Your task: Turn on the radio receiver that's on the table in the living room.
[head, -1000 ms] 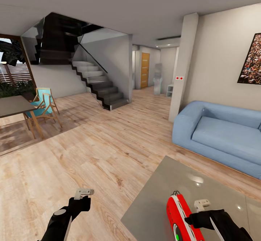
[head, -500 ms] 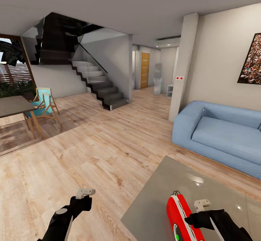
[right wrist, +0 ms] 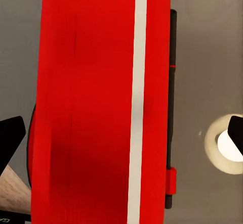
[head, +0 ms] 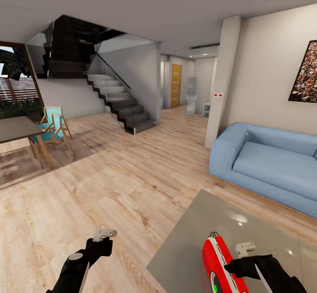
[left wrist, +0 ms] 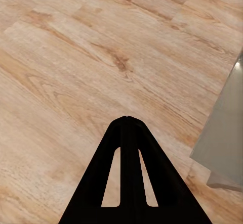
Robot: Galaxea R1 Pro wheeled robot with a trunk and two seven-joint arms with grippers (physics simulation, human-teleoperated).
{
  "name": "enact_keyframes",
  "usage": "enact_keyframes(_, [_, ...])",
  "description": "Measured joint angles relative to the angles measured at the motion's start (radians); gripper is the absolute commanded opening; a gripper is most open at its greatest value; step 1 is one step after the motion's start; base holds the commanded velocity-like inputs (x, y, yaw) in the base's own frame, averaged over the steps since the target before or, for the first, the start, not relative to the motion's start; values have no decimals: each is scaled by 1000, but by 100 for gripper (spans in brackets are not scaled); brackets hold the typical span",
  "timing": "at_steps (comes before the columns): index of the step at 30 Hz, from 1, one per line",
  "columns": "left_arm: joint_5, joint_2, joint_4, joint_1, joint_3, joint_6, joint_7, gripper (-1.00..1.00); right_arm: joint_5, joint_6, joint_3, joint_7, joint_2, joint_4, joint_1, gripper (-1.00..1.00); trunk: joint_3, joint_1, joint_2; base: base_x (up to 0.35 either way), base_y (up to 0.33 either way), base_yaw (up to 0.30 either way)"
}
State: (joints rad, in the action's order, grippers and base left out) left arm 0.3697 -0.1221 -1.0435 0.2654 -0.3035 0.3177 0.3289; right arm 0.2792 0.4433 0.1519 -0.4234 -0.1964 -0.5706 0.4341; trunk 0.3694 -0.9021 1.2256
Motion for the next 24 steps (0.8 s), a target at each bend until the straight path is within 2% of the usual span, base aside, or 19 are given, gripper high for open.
enact_keyframes(24, [3,7,-1,0,0,0,-1,-100,0,0,0,2,0,0,0,100,-72,88,-161,0,0,0])
